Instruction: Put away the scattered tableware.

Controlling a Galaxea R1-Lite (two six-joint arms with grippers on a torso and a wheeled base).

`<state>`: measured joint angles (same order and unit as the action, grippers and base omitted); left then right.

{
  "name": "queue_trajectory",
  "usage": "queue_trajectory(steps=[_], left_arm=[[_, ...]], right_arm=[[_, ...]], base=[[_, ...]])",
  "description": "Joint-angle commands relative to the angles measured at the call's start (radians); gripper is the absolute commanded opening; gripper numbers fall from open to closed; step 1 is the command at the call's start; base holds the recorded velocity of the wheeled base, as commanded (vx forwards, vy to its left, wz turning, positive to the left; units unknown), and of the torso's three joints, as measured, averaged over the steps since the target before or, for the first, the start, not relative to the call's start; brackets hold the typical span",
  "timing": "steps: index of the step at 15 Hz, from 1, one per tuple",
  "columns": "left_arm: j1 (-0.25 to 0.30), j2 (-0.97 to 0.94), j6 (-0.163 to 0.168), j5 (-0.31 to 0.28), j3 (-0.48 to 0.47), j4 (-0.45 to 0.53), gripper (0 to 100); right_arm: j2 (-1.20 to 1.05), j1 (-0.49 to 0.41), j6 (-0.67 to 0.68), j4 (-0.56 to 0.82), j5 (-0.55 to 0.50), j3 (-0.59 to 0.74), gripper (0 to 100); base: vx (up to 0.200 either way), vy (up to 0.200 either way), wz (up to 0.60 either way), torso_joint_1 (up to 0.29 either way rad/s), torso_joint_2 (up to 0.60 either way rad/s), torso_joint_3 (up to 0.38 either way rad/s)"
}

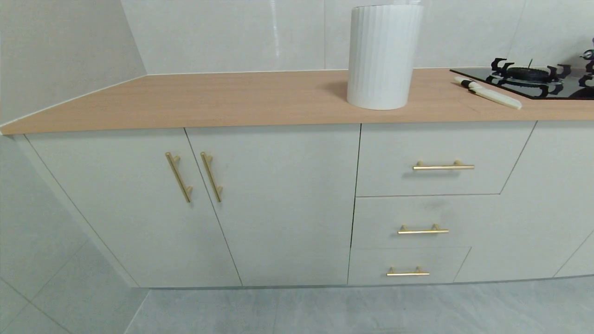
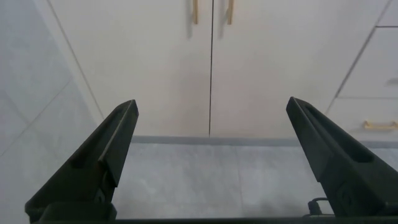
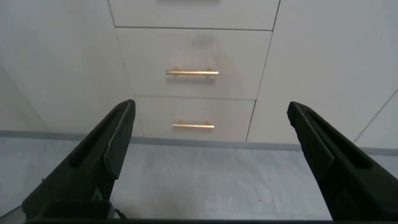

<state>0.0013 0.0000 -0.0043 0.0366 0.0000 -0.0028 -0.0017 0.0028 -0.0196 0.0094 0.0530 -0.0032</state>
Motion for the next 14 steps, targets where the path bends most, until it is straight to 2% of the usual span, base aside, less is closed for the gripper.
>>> queue_trajectory(steps=[1,9,14], left_arm=[[0.000,0.002,0.000,0.000,0.000,0.000,100],[0.000,0.002,0.000,0.000,0.000,0.000,100],[0.000,0.002,0.000,0.000,0.000,0.000,100]], right_arm=[[0.003,0.000,0.000,0.000,0.001,0.000,100],[0.003,0.000,0.000,0.000,0.001,0.000,100],[0.003,0.000,0.000,0.000,0.001,0.000,100]], base=[[0.200,0.000,0.00,0.002,0.01,0.007],[0.200,0.000,0.00,0.004,0.00,0.001],[0.000,0.000,0.00,0.000,0.00,0.000]])
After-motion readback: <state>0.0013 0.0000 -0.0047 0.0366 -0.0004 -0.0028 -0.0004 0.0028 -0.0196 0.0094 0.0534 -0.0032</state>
